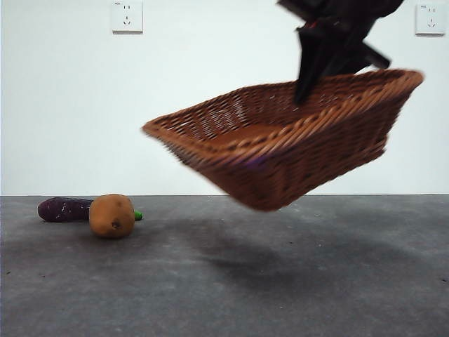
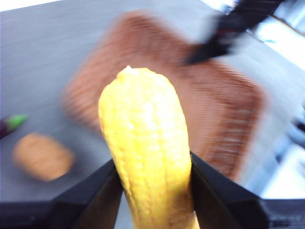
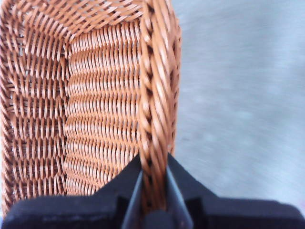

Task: Help me put the vegetables on the table into the basket

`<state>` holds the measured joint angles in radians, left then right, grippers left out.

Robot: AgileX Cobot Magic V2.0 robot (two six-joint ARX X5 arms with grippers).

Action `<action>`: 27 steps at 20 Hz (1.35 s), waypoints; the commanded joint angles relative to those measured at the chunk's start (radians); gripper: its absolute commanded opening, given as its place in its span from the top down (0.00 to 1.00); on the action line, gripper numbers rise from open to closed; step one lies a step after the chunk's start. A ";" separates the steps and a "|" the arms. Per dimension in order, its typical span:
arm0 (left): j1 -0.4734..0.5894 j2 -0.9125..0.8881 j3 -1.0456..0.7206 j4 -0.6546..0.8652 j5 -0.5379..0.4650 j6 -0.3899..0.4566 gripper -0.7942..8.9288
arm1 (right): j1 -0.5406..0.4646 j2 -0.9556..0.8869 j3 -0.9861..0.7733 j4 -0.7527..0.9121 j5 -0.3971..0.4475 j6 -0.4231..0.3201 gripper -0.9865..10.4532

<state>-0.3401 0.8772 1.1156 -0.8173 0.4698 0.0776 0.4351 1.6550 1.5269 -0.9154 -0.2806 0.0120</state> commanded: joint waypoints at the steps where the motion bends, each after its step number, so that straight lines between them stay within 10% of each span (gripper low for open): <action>1: -0.137 0.043 -0.005 0.003 -0.037 0.101 0.93 | 0.058 0.035 -0.008 0.030 -0.019 0.023 0.92; 9: -0.449 0.417 -0.005 0.174 -0.113 0.253 0.93 | 0.129 0.050 -0.008 0.018 -0.060 0.040 0.92; 17: -0.499 0.636 -0.005 0.190 -0.150 0.281 0.91 | 0.155 0.050 -0.008 0.037 -0.084 0.048 0.92; 21: -0.499 0.636 0.002 0.238 -0.097 0.232 0.47 | 0.155 0.050 -0.008 0.047 -0.083 0.056 0.92; 27: -0.496 0.636 0.007 0.271 -0.108 0.217 0.47 | 0.161 0.050 -0.008 0.048 -0.090 0.055 0.92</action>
<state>-0.8352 1.4906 1.1263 -0.5465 0.3599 0.3126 0.5751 1.7046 1.5192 -0.8818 -0.3229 0.0540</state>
